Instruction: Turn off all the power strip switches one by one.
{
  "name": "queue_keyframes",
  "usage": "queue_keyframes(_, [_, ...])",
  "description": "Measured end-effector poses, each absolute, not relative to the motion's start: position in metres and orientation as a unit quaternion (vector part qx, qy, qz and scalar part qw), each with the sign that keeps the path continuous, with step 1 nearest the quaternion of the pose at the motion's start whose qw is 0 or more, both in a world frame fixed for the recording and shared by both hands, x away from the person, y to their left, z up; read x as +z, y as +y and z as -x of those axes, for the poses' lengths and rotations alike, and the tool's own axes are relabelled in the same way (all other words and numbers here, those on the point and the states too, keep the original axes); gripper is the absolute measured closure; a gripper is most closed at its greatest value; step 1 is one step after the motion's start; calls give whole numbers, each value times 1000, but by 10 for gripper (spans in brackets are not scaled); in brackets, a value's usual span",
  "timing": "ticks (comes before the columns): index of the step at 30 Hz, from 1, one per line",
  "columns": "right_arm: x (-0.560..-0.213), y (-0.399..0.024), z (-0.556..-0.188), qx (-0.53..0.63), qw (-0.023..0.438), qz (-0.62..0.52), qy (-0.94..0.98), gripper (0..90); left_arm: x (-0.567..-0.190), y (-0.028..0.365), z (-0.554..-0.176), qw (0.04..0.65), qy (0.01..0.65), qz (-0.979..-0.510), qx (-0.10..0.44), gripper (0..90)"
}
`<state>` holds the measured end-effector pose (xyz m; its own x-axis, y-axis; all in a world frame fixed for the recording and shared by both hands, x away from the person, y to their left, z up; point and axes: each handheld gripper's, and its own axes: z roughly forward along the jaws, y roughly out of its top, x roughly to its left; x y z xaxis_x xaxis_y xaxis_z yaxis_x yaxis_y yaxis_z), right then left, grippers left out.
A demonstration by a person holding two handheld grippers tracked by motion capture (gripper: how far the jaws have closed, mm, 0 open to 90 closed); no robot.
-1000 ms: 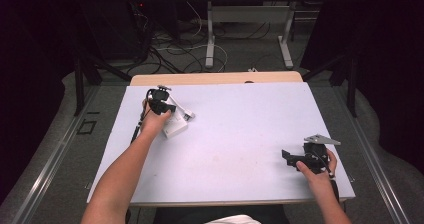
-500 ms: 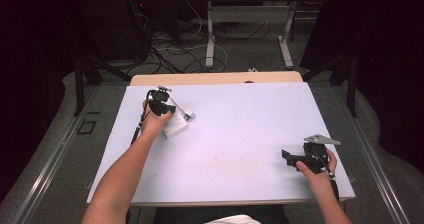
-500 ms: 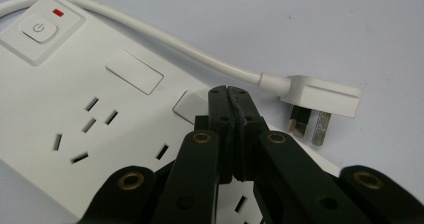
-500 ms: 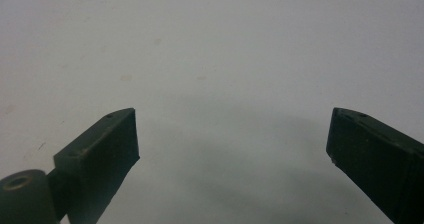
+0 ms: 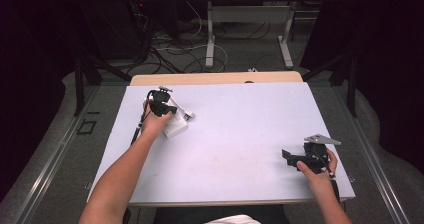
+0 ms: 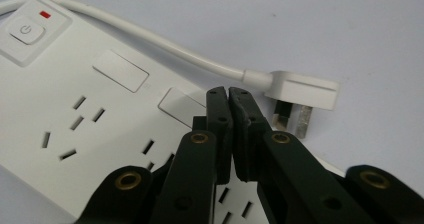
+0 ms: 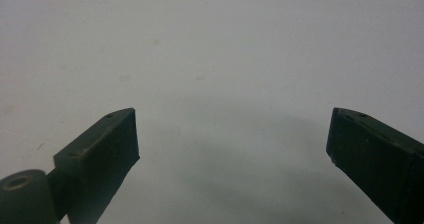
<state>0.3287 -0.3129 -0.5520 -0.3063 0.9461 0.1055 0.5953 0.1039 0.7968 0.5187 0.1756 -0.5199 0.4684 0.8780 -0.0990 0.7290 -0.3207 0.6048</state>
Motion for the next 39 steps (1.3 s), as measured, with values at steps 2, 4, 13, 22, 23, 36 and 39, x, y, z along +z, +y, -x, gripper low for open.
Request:
queue_keyframes(2, [-552,-313,-329,390,226,-544,708,58,-519,175,-515,302,498,-804,119,877])
queue_keyframes(4, [-552,-313,-329,390,225,-544,708,59,-518,175,-513,306,496,-804,119,877])
queue_keyframes(13, [-552,-312,-329,387,224,-545,709,60,-519,177,-506,310,491,-807,111,875])
queue_keyframes(22, [-552,-313,-329,389,225,-544,708,60,-522,173,-500,307,480,-815,105,873])
queue_keyframes(23, [-552,-313,-329,389,225,-545,708,60,-522,173,-500,307,477,-817,103,873])
queue_keyframes(36, [-552,-312,-328,388,224,-544,709,60,-523,171,-498,309,474,-819,100,864])
queue_keyframes(39, [-552,-313,-328,388,224,-544,709,60,-523,171,-497,308,472,-820,101,865])
